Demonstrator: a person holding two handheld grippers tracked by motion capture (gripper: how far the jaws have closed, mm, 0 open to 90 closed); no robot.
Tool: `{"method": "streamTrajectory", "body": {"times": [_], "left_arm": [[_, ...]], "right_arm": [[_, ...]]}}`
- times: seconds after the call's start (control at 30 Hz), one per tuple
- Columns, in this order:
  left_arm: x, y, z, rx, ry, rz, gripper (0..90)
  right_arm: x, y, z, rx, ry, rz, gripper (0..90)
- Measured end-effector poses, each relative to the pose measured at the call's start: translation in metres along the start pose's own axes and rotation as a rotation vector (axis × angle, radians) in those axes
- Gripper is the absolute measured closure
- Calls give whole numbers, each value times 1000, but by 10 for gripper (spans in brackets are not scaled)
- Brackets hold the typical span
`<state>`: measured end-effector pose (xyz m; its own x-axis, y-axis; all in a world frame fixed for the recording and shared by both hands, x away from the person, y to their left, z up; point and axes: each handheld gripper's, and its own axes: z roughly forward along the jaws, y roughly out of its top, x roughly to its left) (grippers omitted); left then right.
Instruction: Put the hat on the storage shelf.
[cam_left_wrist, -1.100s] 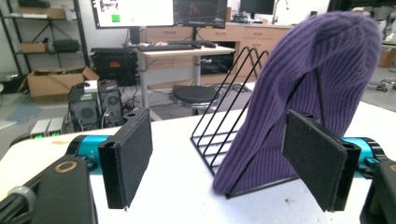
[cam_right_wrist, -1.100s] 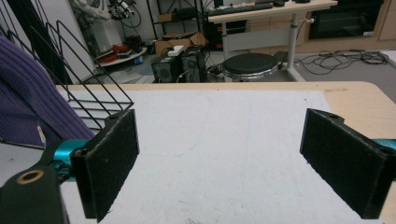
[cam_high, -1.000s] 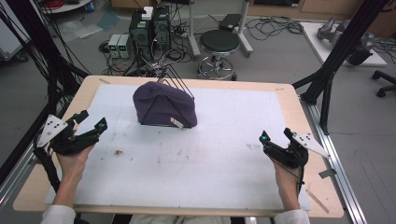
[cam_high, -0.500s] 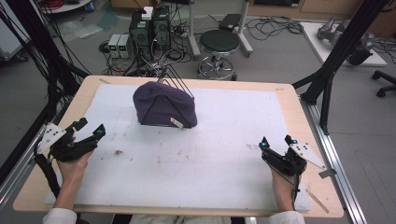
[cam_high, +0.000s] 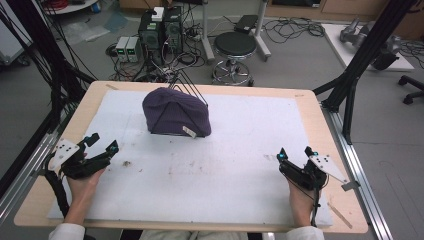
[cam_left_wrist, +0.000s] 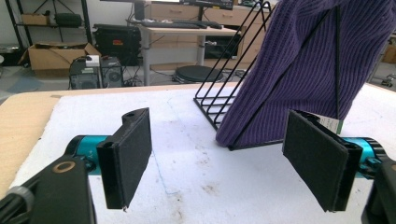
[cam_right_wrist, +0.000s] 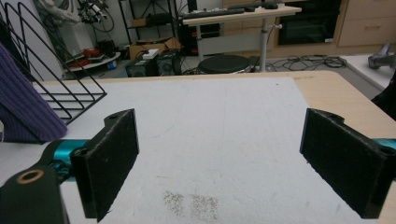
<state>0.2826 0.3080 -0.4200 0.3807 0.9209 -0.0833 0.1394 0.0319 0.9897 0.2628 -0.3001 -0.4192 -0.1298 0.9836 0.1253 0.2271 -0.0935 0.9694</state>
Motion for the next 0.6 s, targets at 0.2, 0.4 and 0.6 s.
{"method": "streamTrajectory", "body": {"times": [0.2,0.4,0.6], "left_arm": [[2,0,-1,-4,4,-6,245],[6,0,-2,-5,15,-18,246],[7,-1,-2,0,10,-26,246]], "right_arm": [[1,0,0,-2,2,0,109],[0,0,-2,-14,12,14,109],[-1,0,-1,-6,17,21,109]]}}
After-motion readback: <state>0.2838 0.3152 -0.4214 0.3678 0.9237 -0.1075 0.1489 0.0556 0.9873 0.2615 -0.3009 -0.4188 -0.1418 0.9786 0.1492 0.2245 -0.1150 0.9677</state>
